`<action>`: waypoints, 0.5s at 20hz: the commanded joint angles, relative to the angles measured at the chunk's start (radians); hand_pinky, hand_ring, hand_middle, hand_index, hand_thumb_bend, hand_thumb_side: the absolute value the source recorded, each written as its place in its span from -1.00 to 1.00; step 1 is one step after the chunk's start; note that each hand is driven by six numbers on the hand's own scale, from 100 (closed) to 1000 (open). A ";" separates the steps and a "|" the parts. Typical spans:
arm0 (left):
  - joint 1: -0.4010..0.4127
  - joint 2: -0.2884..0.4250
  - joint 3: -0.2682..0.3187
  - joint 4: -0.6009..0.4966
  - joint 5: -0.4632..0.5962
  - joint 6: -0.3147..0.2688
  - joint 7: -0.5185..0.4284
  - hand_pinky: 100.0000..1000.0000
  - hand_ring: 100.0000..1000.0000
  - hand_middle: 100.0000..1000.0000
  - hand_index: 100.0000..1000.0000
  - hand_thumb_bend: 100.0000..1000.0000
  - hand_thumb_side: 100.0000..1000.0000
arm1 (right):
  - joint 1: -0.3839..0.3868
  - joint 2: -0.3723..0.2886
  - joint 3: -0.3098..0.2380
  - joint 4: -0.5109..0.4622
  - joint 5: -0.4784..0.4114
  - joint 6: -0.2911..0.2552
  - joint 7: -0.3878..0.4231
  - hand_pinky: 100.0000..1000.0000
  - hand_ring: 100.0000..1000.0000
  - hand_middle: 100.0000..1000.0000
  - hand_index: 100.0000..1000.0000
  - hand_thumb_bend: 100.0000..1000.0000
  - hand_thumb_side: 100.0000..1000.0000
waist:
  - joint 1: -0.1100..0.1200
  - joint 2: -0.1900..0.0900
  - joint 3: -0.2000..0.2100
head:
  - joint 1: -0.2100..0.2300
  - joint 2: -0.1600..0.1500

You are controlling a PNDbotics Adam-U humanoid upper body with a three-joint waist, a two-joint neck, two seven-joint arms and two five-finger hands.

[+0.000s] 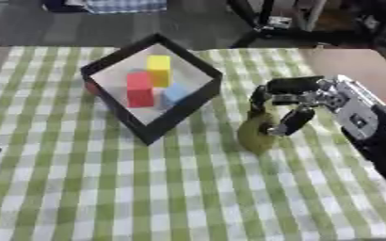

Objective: Pick up objects on the table and place them in the box.

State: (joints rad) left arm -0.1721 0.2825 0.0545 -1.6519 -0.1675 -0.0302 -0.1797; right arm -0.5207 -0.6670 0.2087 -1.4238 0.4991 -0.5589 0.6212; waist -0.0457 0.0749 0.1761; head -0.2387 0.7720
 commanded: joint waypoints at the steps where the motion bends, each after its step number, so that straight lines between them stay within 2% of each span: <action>1: -0.006 0.021 0.009 -0.011 0.002 -0.001 0.004 0.40 0.05 0.11 0.83 -0.96 1.00 | -0.082 -0.053 -0.013 -0.023 -0.082 -0.028 -0.008 0.54 -0.07 -0.71 -0.43 -1.00 -1.00 | -0.001 -0.033 0.002 | 0.003 -0.002; 3: -0.006 0.021 0.009 -0.011 0.002 -0.001 0.005 0.40 0.05 0.11 0.83 -0.96 1.00 | -0.131 -0.053 -0.001 0.002 -0.113 -0.014 -0.018 0.54 -0.07 -0.71 -0.43 -1.00 -1.00 | 0.000 -0.034 0.003 | 0.004 -0.002; 6: -0.008 0.014 0.004 -0.012 0.004 -0.001 0.001 0.40 0.05 0.11 0.83 -0.96 1.00 | -0.157 -0.045 -0.003 0.024 -0.122 -0.007 -0.020 0.54 -0.08 -0.72 -0.43 -1.00 -1.00 | 0.006 -0.034 0.010 | -0.007 -0.002; 10: -0.031 -0.017 -0.019 -0.014 0.012 -0.006 -0.020 0.40 0.05 0.11 0.83 -0.96 1.00 | -0.246 0.041 -0.066 0.112 -0.075 0.046 -0.002 0.53 -0.08 -0.72 -0.42 -1.00 -1.00 | 0.023 -0.023 0.075 | -0.058 -0.002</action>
State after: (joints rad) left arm -0.1866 0.2633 0.0405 -1.6519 -0.1622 -0.0338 -0.1930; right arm -0.7436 -0.6255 0.1749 -1.3285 0.4126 -0.5251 0.6134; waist -0.0415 0.0745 0.2581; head -0.2828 0.7720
